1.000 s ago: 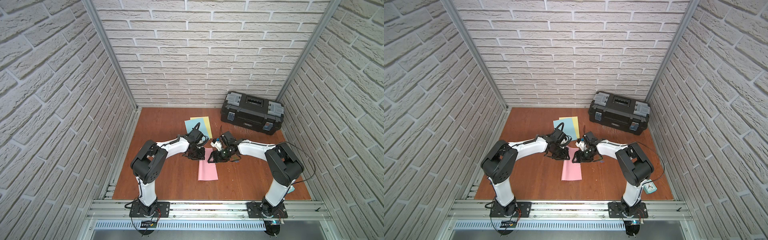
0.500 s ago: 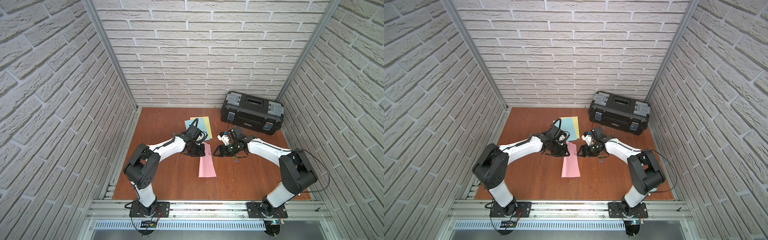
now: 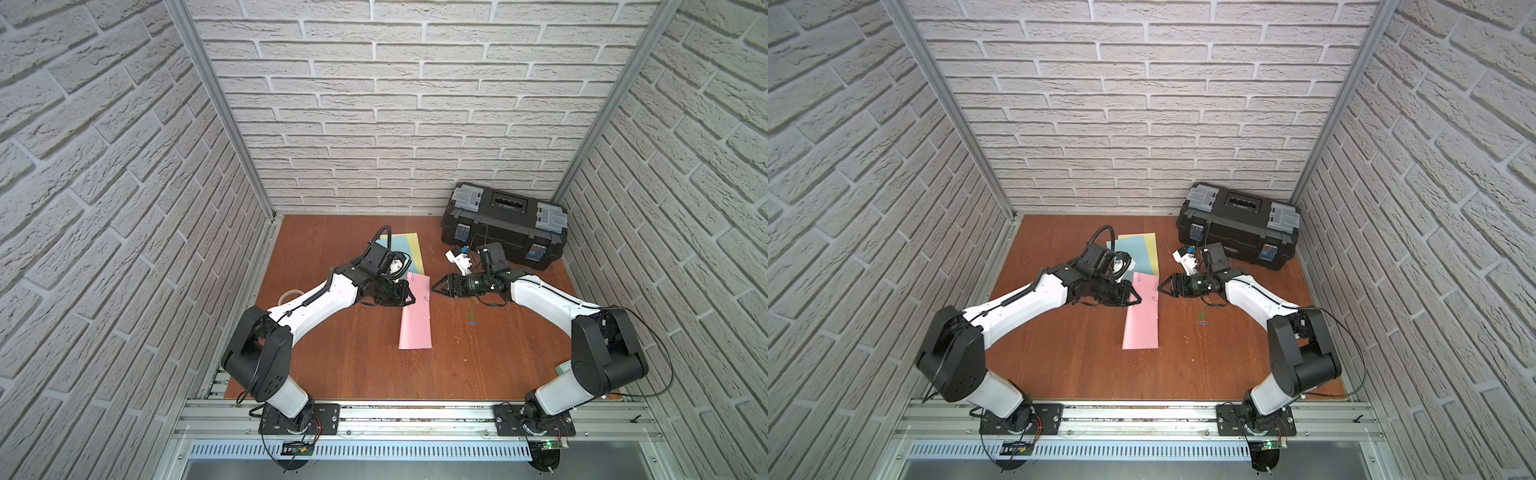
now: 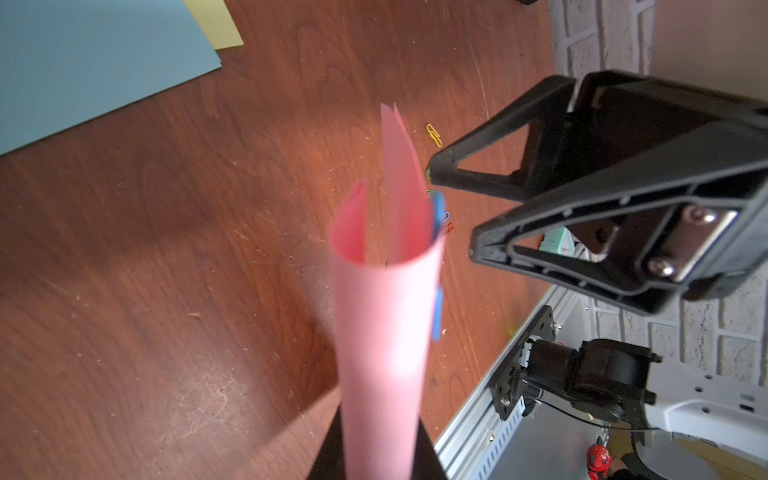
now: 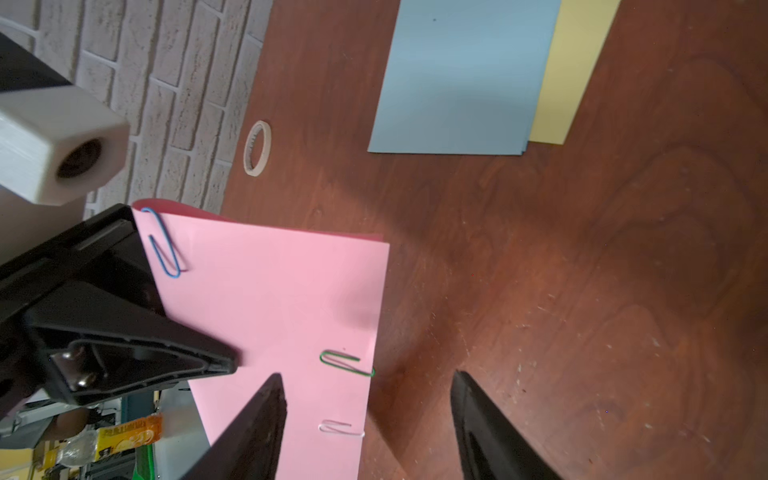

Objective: Unclip the paperclips from the documents
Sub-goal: Pick up the document from the center of the board, then adjust the document.

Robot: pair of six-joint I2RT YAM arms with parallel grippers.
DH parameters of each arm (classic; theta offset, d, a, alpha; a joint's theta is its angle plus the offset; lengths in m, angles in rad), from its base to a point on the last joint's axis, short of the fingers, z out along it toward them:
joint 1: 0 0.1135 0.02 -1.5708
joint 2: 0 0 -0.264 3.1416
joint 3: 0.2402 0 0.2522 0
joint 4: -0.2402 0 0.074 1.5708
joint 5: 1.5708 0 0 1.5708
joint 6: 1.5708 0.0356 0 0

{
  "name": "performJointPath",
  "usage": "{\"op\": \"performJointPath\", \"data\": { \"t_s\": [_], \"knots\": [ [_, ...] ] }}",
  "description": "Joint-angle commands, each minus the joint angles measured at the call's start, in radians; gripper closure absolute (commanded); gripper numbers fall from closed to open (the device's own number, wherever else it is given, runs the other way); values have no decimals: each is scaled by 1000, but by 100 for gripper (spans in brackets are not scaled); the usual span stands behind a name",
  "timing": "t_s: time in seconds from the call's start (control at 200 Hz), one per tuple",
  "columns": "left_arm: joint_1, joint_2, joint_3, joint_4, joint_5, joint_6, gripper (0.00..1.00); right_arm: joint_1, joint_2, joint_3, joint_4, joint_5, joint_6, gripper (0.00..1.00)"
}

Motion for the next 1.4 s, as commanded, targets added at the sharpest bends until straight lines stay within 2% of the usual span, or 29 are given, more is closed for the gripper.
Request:
{"op": "performJointPath", "data": {
  "t_s": [0.0,0.13,0.48,1.0,1.39],
  "knots": [
    [7,-36,18,30,51,16,82,-3,12,-30,183,-106,64,35],
    [7,-50,19,41,74,12,82,-3,37,-54,320,-162,139,35],
    [8,-56,16,75,102,3,83,10,73,-80,489,-298,235,37],
    [21,-52,12,56,99,23,83,10,-14,-96,389,-325,166,50],
    [22,-48,10,54,108,33,84,10,-1,-66,356,-331,148,72]
  ]
}}
